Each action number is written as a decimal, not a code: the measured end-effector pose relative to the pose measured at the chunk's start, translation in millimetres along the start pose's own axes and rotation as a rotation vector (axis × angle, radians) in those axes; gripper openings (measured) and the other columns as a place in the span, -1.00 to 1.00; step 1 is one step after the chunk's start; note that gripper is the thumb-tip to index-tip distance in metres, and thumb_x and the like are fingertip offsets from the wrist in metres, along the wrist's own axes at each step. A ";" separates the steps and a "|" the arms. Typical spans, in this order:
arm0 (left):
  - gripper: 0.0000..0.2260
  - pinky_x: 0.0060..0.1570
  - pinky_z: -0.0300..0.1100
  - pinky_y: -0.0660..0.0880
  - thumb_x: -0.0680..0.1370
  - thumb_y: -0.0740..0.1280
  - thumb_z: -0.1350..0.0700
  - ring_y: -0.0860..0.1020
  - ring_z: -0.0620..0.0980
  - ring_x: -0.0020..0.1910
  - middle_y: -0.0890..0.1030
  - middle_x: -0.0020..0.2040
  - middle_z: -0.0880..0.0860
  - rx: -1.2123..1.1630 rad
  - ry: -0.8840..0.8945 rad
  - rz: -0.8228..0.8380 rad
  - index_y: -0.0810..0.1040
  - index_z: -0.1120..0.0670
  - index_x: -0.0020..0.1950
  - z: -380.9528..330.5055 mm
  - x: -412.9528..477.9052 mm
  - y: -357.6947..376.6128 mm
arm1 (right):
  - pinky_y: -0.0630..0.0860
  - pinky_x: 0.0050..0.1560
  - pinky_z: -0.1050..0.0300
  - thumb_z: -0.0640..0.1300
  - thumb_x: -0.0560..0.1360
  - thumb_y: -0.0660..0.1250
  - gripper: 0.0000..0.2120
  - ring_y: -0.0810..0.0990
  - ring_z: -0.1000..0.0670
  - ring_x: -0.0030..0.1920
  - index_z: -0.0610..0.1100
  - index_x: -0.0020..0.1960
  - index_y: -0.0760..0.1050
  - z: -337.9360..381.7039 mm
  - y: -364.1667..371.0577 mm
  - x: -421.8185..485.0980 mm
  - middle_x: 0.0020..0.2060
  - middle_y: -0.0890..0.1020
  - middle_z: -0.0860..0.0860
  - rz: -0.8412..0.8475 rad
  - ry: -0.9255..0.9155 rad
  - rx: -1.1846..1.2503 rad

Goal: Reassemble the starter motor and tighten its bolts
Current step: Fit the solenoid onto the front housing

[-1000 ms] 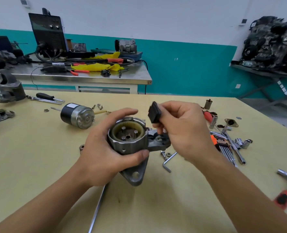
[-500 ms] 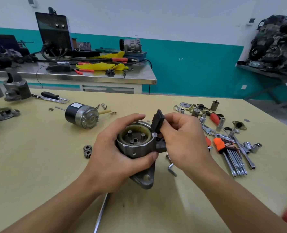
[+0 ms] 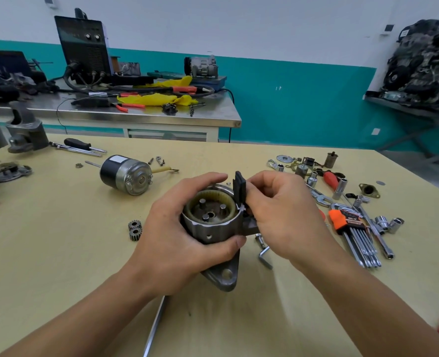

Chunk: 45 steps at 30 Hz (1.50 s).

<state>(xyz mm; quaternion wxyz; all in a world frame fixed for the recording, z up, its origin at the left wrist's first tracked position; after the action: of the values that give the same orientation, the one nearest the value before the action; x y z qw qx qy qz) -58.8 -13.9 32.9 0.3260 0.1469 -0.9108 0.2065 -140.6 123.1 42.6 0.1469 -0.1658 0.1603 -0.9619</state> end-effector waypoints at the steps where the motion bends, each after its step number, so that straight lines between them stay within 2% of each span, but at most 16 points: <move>1: -0.32 0.15 -0.34 0.48 0.22 0.64 0.08 0.62 -0.03 0.17 0.64 0.13 -0.12 0.007 0.005 -0.001 0.54 -0.08 0.32 -0.2 -0.1 0.4 | 0.68 -0.12 -0.13 -0.05 0.61 0.32 -0.78 0.71 -0.02 -0.20 -0.02 -0.18 0.61 0.3 -0.8 0.2 -0.28 0.71 0.02 0.007 -0.003 -0.020; 6: -0.33 0.15 -0.34 0.47 0.22 0.64 0.10 0.62 -0.05 0.16 0.65 0.12 -0.12 0.014 0.018 -0.009 0.55 -0.10 0.30 -0.6 -0.2 1.6 | 0.69 -0.21 -0.02 -0.07 0.61 0.31 -0.79 0.70 0.03 -0.24 -0.01 -0.19 0.59 2.6 -3.1 1.4 -0.27 0.70 0.02 0.050 -0.030 -0.092; 9: -0.35 0.18 -0.31 0.47 0.24 0.61 0.04 0.60 -0.03 0.19 0.63 0.14 -0.09 0.009 0.036 0.007 0.55 -0.10 0.32 -3.8 0.8 1.5 | 0.67 -0.25 0.13 -0.08 0.62 0.30 -0.80 0.69 0.06 -0.23 0.00 -0.16 0.58 3.2 -1.8 2.3 -0.25 0.69 0.03 0.075 -0.058 -0.129; 11: -0.34 0.19 -0.30 0.47 0.25 0.62 0.06 0.59 -0.02 0.20 0.62 0.16 -0.04 0.021 0.049 0.017 0.54 -0.09 0.33 -6.2 1.6 1.2 | 0.63 -0.29 0.20 -0.07 0.63 0.29 -0.80 0.67 0.08 -0.24 0.01 -0.17 0.55 4.8 -1.3 2.7 -0.26 0.68 0.05 0.089 -0.077 -0.166; 18: -0.40 0.24 -0.17 0.49 0.29 0.55 -0.02 0.55 0.07 0.22 0.53 0.17 0.07 0.072 0.062 0.050 0.58 -0.12 0.33 -7.4 2.7 -1.8 | 0.63 -0.21 0.04 -0.06 0.62 0.29 -0.79 0.65 0.06 -0.23 0.00 -0.18 0.55 6.1 0.9 3.3 -0.28 0.66 0.07 0.090 -0.117 -0.200; 21: -0.37 0.24 -0.20 0.48 0.28 0.57 0.03 0.55 0.06 0.22 0.53 0.18 0.05 0.053 0.041 0.050 0.55 -0.16 0.35 -6.6 1.7 -0.4 | 0.64 0.00 0.04 -0.11 0.61 0.30 -0.88 0.64 0.16 -0.07 0.06 -0.04 0.59 5.8 2.2 3.4 -0.15 0.66 0.16 0.100 -0.137 -0.136; 23: -0.30 0.22 -0.26 0.47 0.27 0.59 0.05 0.57 0.05 0.22 0.55 0.18 0.03 0.052 0.035 0.055 0.48 -0.16 0.39 -5.5 1.9 -1.0 | 0.57 0.07 0.12 -0.18 0.57 0.35 -0.75 0.60 0.22 0.05 0.18 0.07 0.58 11.6 -4.7 5.7 -0.04 0.65 0.22 0.072 -0.214 -0.100; 25: -0.28 0.22 -0.24 0.49 0.27 0.57 0.00 0.58 0.06 0.21 0.56 0.17 0.01 0.044 0.016 0.068 0.44 -0.15 0.41 -3.4 2.2 -1.1 | 0.54 0.00 0.15 -0.23 0.54 0.36 -0.68 0.61 0.18 0.06 0.21 0.05 0.61 21.0 -17.3 6.9 -0.01 0.67 0.22 0.058 -0.310 0.012; 27: -0.28 0.22 -0.19 0.51 0.26 0.55 -0.03 0.58 0.07 0.21 0.57 0.17 -0.01 0.032 0.000 0.066 0.43 -0.13 0.41 -1.9 2.3 -1.7 | 0.58 -0.11 0.08 -0.17 0.51 0.35 -0.72 0.62 0.09 0.03 0.20 0.04 0.63 30.3 -26.6 4.7 -0.03 0.68 0.19 0.093 -0.416 0.065; 30: -0.28 0.22 -0.09 0.53 0.26 0.55 -0.02 0.58 0.11 0.19 0.57 0.16 0.02 0.018 0.003 0.063 0.44 -0.09 0.41 -1.4 2.3 -1.3 | 0.60 -0.17 -0.17 -0.06 0.51 0.40 -0.83 0.64 -0.07 0.01 0.11 0.08 0.65 34.5 -25.4 -1.0 0.01 0.68 0.14 0.196 -0.535 0.005; 32: -0.28 0.22 -0.01 0.53 0.26 0.56 -0.01 0.58 0.13 0.20 0.57 0.17 0.04 0.016 0.006 0.065 0.44 -0.09 0.41 -0.1 2.6 -1.6 | 0.59 -0.16 -0.16 -0.11 0.51 0.44 -0.82 0.66 -0.09 -0.02 0.03 0.10 0.66 34.8 -20.6 -3.4 0.02 0.70 0.12 0.216 -0.596 -0.052; 37: -0.28 0.24 -0.04 0.53 0.27 0.57 -0.01 0.57 0.13 0.22 0.56 0.19 0.01 0.001 0.004 0.067 0.43 -0.11 0.42 2.1 2.7 -2.0 | 0.63 -0.08 -0.08 -0.18 0.51 0.40 -0.67 0.59 -0.08 -0.06 0.01 0.26 0.58 25.1 -12.9 0.9 0.05 0.59 0.03 0.298 -0.553 0.012; 40: -0.27 0.22 -0.04 0.54 0.28 0.57 0.00 0.58 0.13 0.22 0.56 0.19 0.01 -0.008 0.004 0.071 0.43 -0.10 0.42 2.8 2.3 -1.8 | 0.64 -0.05 -0.11 -0.17 0.51 0.39 -0.72 0.60 -0.09 0.05 0.00 0.20 0.62 21.8 -11.3 2.2 0.04 0.58 0.02 0.323 -0.535 0.021; 45: -0.26 0.19 -0.09 0.55 0.27 0.58 0.00 0.59 0.14 0.20 0.55 0.20 0.03 -0.034 -0.007 0.073 0.42 -0.09 0.43 5.8 1.7 -1.6 | 0.65 -0.03 -0.10 -0.17 0.49 0.41 -0.74 0.61 -0.08 0.06 0.04 0.15 0.63 19.0 -10.1 4.7 0.02 0.60 0.01 0.315 -0.524 0.069</move>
<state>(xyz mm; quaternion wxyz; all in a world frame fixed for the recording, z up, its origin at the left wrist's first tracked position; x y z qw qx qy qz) -62.6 -18.3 30.3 0.3177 0.1088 -0.9200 0.2020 -140.2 125.7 64.4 0.3362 -0.3762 0.1082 -0.8566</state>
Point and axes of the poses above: each hand's wrist, its own x-axis towards the middle knuckle, its own y-axis out of the palm, z = x × y, the point moved 7 cm from there along x, towards the middle knuckle
